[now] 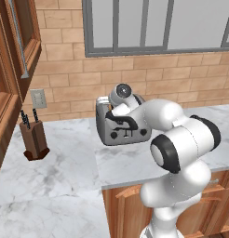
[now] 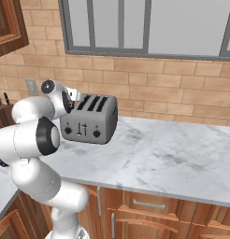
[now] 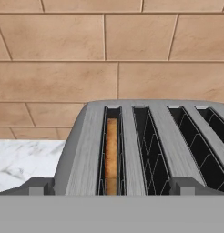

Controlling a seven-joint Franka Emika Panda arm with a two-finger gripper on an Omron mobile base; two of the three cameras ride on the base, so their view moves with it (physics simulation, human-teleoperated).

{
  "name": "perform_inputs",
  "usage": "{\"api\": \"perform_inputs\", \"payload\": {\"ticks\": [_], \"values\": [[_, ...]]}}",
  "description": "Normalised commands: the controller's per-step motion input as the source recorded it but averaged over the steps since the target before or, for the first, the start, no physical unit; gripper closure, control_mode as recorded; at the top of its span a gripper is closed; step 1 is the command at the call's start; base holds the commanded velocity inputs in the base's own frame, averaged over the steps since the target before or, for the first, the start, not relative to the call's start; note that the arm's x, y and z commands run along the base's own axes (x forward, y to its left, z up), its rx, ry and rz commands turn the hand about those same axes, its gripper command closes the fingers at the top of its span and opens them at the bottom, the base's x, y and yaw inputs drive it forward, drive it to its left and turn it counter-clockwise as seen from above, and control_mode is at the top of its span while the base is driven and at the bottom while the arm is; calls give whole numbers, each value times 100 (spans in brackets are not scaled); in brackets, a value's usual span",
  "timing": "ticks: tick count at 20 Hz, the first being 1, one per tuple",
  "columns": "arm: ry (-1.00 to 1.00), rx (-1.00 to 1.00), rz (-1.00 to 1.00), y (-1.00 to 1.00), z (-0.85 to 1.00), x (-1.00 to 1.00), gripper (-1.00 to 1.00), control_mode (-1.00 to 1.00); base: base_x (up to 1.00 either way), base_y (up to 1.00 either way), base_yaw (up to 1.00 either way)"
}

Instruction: Start the toaster. Once the lever pops up, take the bread to the plate on the dining counter.

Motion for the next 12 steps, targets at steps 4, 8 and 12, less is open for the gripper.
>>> {"api": "perform_inputs", "payload": {"ticks": [4, 8, 12], "values": [[0, 0, 0, 0, 0, 0, -100, -100, 0, 0, 0], [0, 0, 0, 0, 0, 0, -100, -100, 0, 0, 0], [0, 0, 0, 0, 0, 0, -100, -100, 0, 0, 0]]}}
